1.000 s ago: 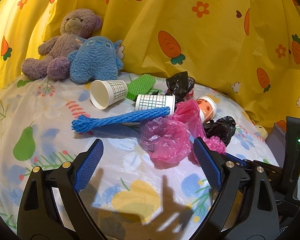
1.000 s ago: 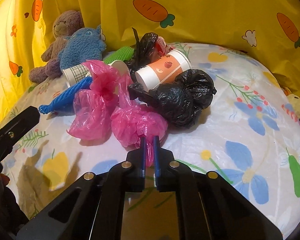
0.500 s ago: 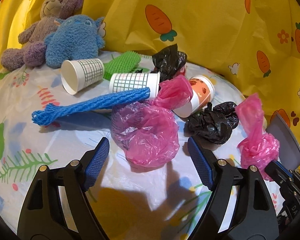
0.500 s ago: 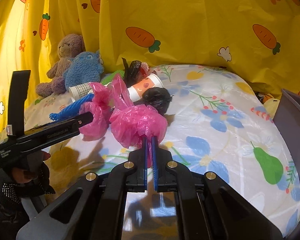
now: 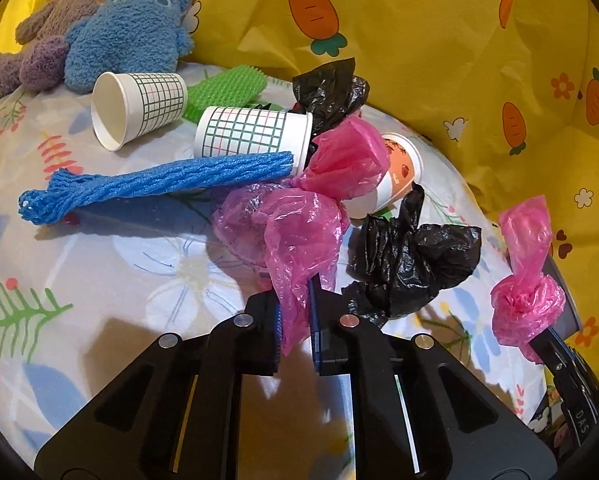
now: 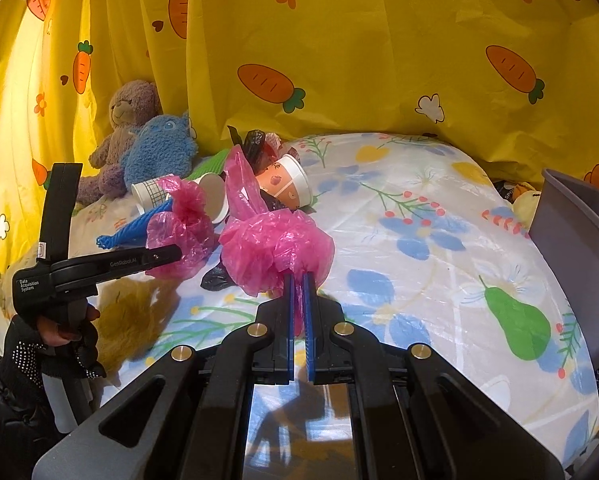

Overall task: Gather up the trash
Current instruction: 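Grasp a pink plastic bag with the left tool while the right tool grasps another pink bag, then carry both pink bags over the grey bin and open both tools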

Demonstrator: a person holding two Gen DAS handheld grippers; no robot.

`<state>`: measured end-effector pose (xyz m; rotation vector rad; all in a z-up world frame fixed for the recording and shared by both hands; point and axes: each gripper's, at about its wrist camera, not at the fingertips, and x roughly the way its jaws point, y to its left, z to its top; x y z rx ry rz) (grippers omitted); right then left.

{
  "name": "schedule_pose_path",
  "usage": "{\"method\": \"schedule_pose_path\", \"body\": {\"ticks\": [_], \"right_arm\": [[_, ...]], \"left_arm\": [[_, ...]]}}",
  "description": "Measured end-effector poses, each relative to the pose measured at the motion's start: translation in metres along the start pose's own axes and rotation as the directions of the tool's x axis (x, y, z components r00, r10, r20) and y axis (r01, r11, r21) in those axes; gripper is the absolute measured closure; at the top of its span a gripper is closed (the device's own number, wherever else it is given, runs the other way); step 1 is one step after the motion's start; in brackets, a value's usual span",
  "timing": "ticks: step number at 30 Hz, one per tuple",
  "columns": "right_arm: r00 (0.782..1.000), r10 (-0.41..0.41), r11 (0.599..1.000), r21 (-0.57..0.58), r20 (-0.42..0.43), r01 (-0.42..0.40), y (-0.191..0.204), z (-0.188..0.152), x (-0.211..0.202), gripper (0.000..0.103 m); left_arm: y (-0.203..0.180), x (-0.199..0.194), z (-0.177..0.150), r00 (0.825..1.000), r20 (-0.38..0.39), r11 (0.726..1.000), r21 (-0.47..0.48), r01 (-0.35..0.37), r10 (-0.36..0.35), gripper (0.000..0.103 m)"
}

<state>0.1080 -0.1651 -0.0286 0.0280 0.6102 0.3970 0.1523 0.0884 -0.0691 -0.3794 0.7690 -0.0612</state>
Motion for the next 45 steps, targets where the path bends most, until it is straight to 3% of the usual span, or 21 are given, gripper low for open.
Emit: {"method": "schedule_pose_path", "body": {"ticks": [5, 11, 21, 27, 30, 34, 40, 42, 45], "right_arm": [[1.0, -0.012, 1.0, 0.008, 0.027, 0.012, -0.006, 0.002, -0.009, 0.098], [0.998, -0.029, 0.999, 0.026, 0.053, 0.027, -0.012, 0.004, -0.02, 0.098], [0.991, -0.085, 0.995, 0.061, 0.099, 0.079, -0.032, 0.005, -0.043, 0.098], [0.977, -0.162, 0.984, 0.092, 0.139, 0.15, -0.056, 0.008, -0.066, 0.098], [0.959, -0.227, 0.97, 0.123, 0.17, 0.208, -0.078, 0.012, -0.082, 0.098], [0.918, -0.351, 0.927, 0.209, 0.185, 0.312, -0.119, 0.016, -0.103, 0.098], [0.845, -0.517, 0.833, 0.31, 0.137, 0.459, -0.179, 0.019, -0.118, 0.098], [0.828, -0.549, 0.807, 0.332, 0.116, 0.489, -0.195, 0.019, -0.117, 0.098], [0.81, -0.58, 0.778, 0.355, 0.087, 0.519, -0.216, 0.016, -0.115, 0.098]], "left_arm": [[-0.018, -0.03, -0.007, 0.994, 0.047, 0.995, 0.023, 0.102, -0.103, 0.094], [-0.042, -0.059, -0.008, 0.982, 0.102, 0.986, 0.082, 0.148, -0.156, 0.094], [-0.092, -0.06, -0.016, 0.968, 0.071, 0.958, 0.178, 0.226, -0.241, 0.094], [-0.139, -0.055, -0.022, 0.955, 0.034, 0.927, 0.253, 0.277, -0.295, 0.095], [-0.17, -0.052, -0.023, 0.941, 0.006, 0.899, 0.297, 0.323, -0.339, 0.094], [-0.219, -0.046, -0.023, 0.918, -0.025, 0.849, 0.369, 0.377, -0.397, 0.095], [-0.293, -0.018, -0.02, 0.86, -0.137, 0.759, 0.416, 0.5, -0.491, 0.094], [-0.314, -0.007, -0.018, 0.838, -0.171, 0.733, 0.417, 0.538, -0.519, 0.094], [-0.341, 0.009, -0.017, 0.818, -0.197, 0.703, 0.429, 0.567, -0.54, 0.094]]}}
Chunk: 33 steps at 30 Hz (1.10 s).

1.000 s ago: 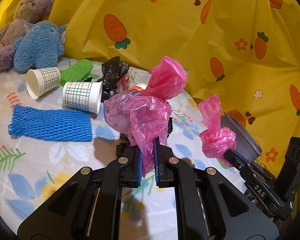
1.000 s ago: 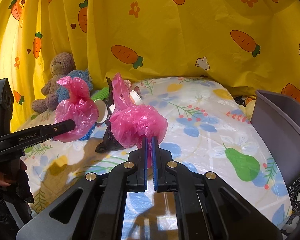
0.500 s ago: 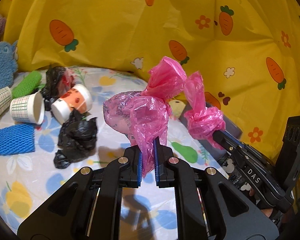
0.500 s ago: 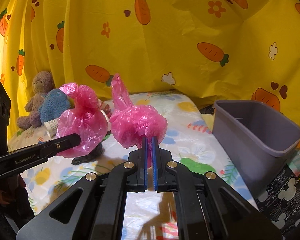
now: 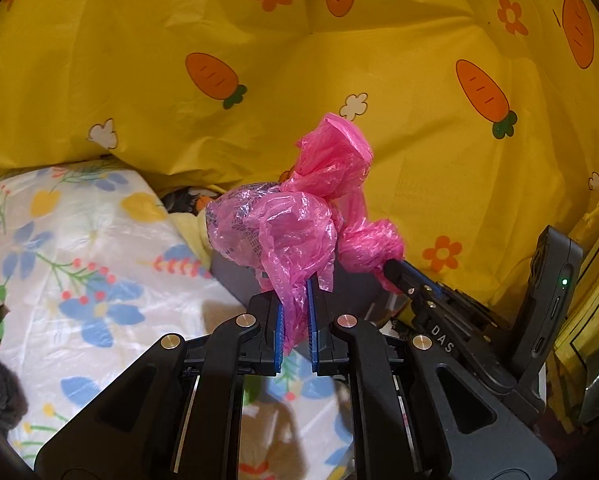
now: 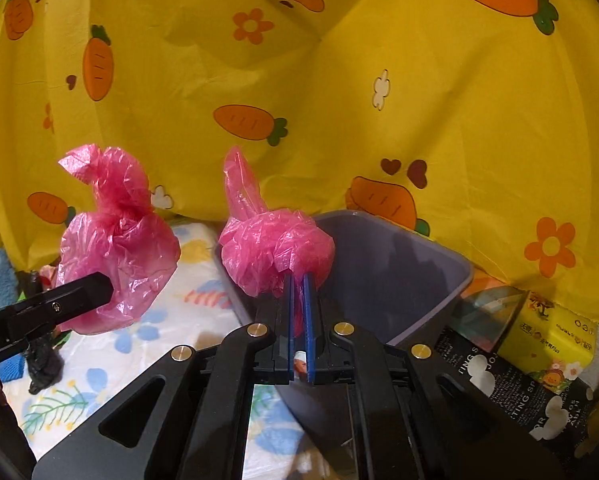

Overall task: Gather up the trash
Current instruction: 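Carry both pink bags over the grey bin and open both tools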

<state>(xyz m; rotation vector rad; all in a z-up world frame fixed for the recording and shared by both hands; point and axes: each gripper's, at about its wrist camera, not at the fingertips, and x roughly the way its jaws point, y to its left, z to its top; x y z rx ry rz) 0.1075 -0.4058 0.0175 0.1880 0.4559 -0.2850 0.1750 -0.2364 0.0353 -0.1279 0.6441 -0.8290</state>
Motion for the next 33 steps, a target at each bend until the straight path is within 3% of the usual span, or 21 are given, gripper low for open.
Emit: {"method": "schedule_pose_path", "body": {"ticks": [11, 29, 31, 32, 33], "right_arm": [[0.993, -0.085, 0.996, 0.023, -0.076, 0.087, -0.024, 0.002, 0.04, 0.098], [0.988, -0.095, 0.995, 0.025, -0.122, 0.099, -0.031, -0.002, 0.06, 0.097], [0.987, -0.1, 0.994, 0.024, -0.125, 0.103, -0.031, -0.002, 0.061, 0.092], [0.987, -0.099, 0.994, 0.025, -0.127, 0.103, -0.031, -0.002, 0.062, 0.089], [0.987, -0.099, 0.994, 0.026, -0.127, 0.103, -0.031, -0.002, 0.062, 0.08]], "left_arm": [[-0.004, 0.071, 0.017, 0.995, -0.079, 0.998, -0.018, 0.057, -0.058, 0.094], [0.009, 0.107, 0.014, 0.983, -0.134, 0.989, -0.09, 0.118, -0.129, 0.094], [0.008, 0.108, 0.014, 0.983, -0.136, 0.99, -0.081, 0.115, -0.125, 0.091], [0.007, 0.107, 0.013, 0.985, -0.134, 0.993, -0.064, 0.102, -0.11, 0.083], [0.005, 0.105, 0.013, 0.988, -0.126, 0.995, -0.051, 0.083, -0.089, 0.068]]}}
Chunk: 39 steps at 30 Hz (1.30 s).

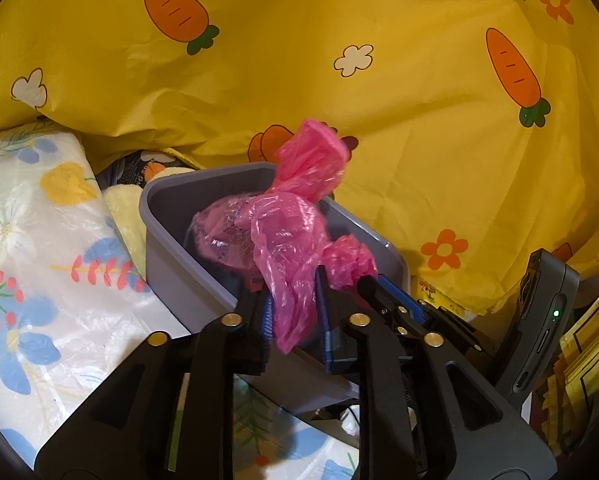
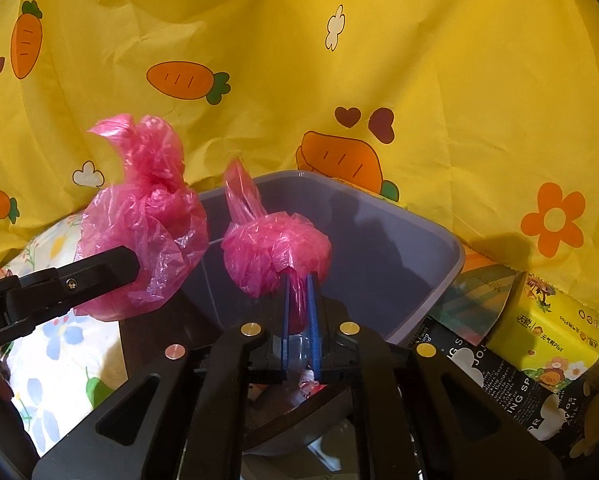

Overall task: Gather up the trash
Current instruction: 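Carry both pink bags over the grey bin and open both tools, then move both open tools back toward the trash pile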

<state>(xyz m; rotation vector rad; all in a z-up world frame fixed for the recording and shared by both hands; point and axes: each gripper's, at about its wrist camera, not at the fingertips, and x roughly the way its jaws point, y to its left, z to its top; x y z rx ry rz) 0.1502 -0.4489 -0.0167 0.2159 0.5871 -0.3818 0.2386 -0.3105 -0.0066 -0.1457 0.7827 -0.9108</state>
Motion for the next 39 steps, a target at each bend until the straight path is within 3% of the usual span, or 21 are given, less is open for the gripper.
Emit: {"method": "schedule_pose_path", "body": {"ticks": [2, 5, 8, 29, 35, 39], "right_arm": [[1.0, -0.001, 1.0, -0.003, 0.003, 0.001, 0.0, 0.0, 0.001, 0.07], [1.0, -0.002, 1.0, -0.007, -0.001, 0.002, 0.001, -0.001, 0.002, 0.063], [1.0, -0.003, 1.0, -0.007, -0.003, 0.003, 0.001, -0.002, 0.003, 0.05], [0.998, -0.038, 0.999, -0.026, 0.054, 0.04, 0.009, -0.012, -0.024, 0.033], [0.995, -0.027, 0.999, -0.039, 0.095, 0.03, 0.021, -0.018, -0.046, 0.03], [0.993, 0.019, 0.999, -0.05, 0.115, -0.013, 0.037, -0.022, -0.062, 0.03]], "left_arm": [[0.0, -0.005, 0.0, 0.999, 0.027, 1.0, -0.002, -0.022, 0.022, 0.045], [0.005, -0.011, 0.001, 0.999, 0.046, 0.999, -0.023, -0.024, 0.025, 0.036], [0.011, -0.016, 0.0, 0.997, 0.062, 0.998, -0.046, -0.049, 0.052, 0.028], [0.03, -0.049, -0.023, 0.989, 0.072, 0.988, -0.097, -0.123, 0.13, 0.026], [0.04, -0.089, -0.039, 0.965, 0.125, 0.97, -0.107, -0.217, 0.229, 0.026], [0.053, -0.121, -0.052, 0.934, 0.15, 0.943, -0.131, -0.305, 0.323, 0.026]]}}
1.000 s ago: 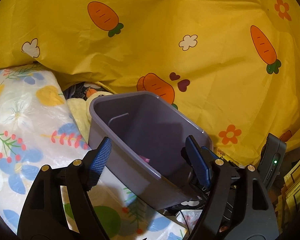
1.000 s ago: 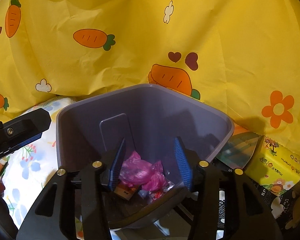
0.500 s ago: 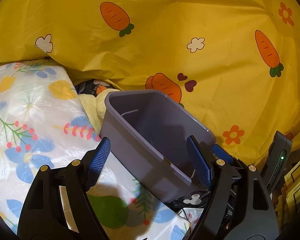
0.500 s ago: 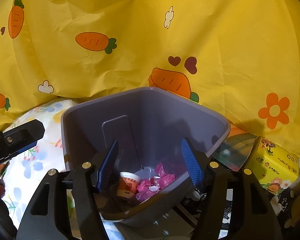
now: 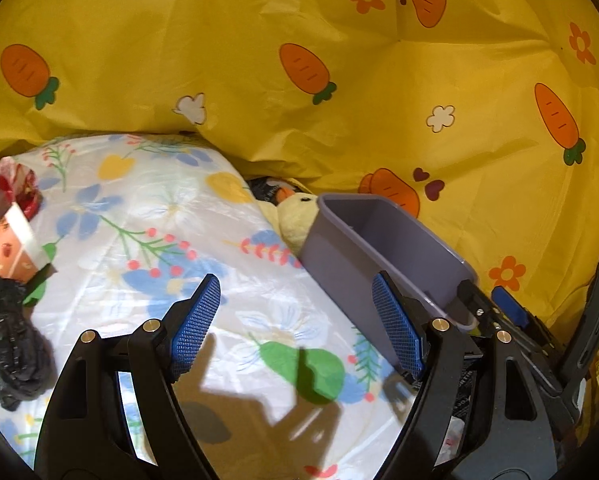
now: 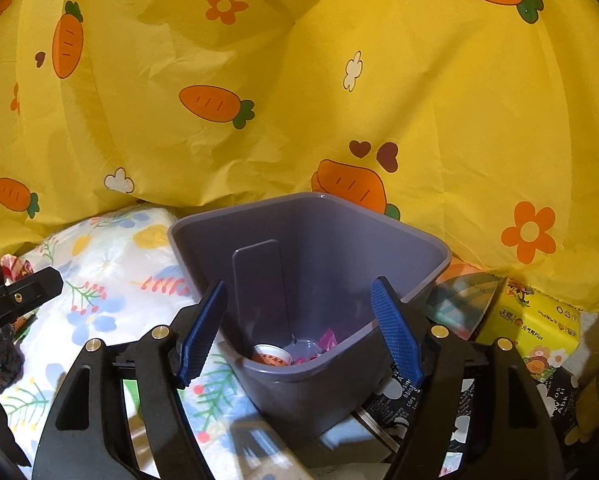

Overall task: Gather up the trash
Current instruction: 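Move both open tools back toward the trash pile, then grasp the blue foam net with the left tool while the right tool grasps a black bag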

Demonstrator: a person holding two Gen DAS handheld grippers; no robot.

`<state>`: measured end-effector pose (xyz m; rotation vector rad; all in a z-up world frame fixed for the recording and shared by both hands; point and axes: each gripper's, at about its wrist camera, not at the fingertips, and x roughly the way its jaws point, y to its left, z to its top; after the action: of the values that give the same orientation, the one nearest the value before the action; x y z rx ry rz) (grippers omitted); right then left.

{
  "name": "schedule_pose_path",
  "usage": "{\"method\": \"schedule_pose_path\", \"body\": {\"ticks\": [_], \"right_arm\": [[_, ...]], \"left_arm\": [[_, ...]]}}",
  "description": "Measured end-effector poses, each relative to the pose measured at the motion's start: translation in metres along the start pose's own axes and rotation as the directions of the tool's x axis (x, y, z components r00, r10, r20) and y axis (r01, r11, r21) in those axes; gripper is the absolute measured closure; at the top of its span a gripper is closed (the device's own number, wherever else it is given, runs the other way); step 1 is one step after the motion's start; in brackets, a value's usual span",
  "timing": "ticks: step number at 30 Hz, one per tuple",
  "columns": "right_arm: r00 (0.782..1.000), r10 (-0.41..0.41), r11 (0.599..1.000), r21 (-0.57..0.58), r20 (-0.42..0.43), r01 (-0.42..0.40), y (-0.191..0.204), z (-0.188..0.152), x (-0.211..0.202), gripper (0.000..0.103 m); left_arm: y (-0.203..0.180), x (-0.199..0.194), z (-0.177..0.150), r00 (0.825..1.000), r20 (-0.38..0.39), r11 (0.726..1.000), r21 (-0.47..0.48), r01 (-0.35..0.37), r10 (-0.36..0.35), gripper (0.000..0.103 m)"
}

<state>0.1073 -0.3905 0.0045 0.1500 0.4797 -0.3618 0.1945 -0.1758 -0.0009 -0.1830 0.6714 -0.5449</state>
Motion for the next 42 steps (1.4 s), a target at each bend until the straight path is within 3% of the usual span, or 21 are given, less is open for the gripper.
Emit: {"method": "schedule_pose_path", "body": {"ticks": [4, 7, 9, 13, 20, 26, 32, 35, 38, 42], "right_arm": [[0.997, 0.075, 0.997, -0.025, 0.011, -0.075, 0.025, -0.002, -0.015, 0.029], [0.99, 0.144, 0.988, -0.062, 0.001, -0.143, 0.05, -0.005, -0.023, 0.028], [0.983, 0.183, 0.979, -0.09, -0.014, -0.183, 0.068, -0.008, -0.026, 0.028], [0.964, 0.261, 0.95, -0.159, -0.054, -0.267, 0.111, -0.018, -0.03, 0.028], [0.916, 0.374, 0.884, -0.245, -0.141, -0.399, 0.189, -0.041, -0.032, 0.028], [0.866, 0.443, 0.823, -0.279, -0.231, -0.495, 0.248, -0.058, -0.028, 0.028], [0.842, 0.457, 0.796, -0.292, -0.287, -0.531, 0.286, -0.067, -0.012, 0.028], [0.831, 0.457, 0.787, -0.291, -0.318, -0.544, 0.297, -0.072, -0.003, 0.029], [0.82, 0.453, 0.779, -0.292, -0.348, -0.555, 0.305, -0.077, 0.005, 0.041], [0.806, 0.454, 0.765, -0.297, -0.379, -0.571, 0.311, -0.083, 0.011, 0.075]], "left_arm": [[0.03, -0.026, -0.008, 0.993, 0.019, 0.993, -0.017, -0.119, 0.119, 0.026], [0.058, -0.05, -0.017, 0.976, 0.041, 0.976, -0.048, -0.213, 0.215, 0.026], [0.078, -0.066, -0.023, 0.956, 0.055, 0.956, -0.075, -0.283, 0.287, 0.026], [0.117, -0.097, -0.032, 0.901, 0.071, 0.899, -0.129, -0.418, 0.429, 0.026], [0.178, -0.147, -0.051, 0.833, 0.064, 0.823, -0.213, -0.527, 0.55, 0.026], [0.213, -0.175, -0.062, 0.796, 0.048, 0.774, -0.273, -0.571, 0.604, 0.026], [0.239, -0.19, -0.067, 0.775, 0.037, 0.746, -0.305, -0.592, 0.631, 0.026], [0.248, -0.192, -0.069, 0.774, 0.023, 0.74, -0.31, -0.596, 0.633, 0.026], [0.256, -0.19, -0.07, 0.778, 0.001, 0.739, -0.312, -0.597, 0.628, 0.026], [0.261, -0.184, -0.071, 0.786, -0.023, 0.746, -0.3, -0.595, 0.618, 0.026]]}}
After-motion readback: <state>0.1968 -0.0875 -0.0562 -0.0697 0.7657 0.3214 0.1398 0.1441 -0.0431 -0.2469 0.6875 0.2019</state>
